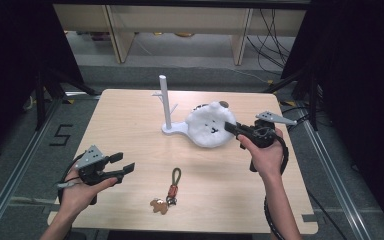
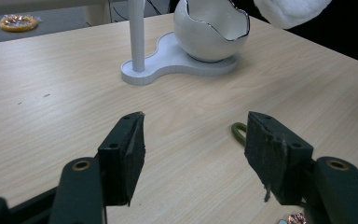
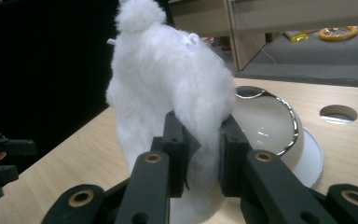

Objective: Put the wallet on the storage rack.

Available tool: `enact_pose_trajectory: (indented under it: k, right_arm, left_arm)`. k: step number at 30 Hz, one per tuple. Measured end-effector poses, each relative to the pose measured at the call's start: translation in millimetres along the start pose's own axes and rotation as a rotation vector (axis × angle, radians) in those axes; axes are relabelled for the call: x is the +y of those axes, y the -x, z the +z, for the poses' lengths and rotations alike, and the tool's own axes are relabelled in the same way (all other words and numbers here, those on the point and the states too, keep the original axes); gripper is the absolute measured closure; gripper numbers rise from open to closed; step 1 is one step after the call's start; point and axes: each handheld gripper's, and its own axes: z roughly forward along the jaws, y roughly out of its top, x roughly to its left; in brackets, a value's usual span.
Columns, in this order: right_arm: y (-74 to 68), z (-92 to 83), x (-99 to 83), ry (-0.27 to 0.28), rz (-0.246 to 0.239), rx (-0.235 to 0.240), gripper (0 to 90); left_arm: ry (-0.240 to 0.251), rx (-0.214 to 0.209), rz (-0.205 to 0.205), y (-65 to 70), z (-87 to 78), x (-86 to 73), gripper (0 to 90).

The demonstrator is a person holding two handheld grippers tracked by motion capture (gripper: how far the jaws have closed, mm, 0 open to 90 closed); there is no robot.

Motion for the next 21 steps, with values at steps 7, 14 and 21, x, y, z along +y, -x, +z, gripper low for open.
enact_pose_trajectory:
  k: [7,14,21]
  right_arm:
    - [10.3,-4.0,8.8,0.012,0.04,-0.037,77.4]
    - [22.5,-1.4,13.9,0.028,0.035,-0.072,77.4]
    - [25.8,4.9,16.0,0.022,0.066,-0.09,77.4]
  left_arm:
    - [-0.008,-0.008,0.01,2.6,2.3,0.7,37.2]
    - [-0.012,-0.012,0.004,3.5,4.4,-2.2,37.1]
    - [-0.011,-0.025,0.013,4.0,6.1,-1.6,37.1]
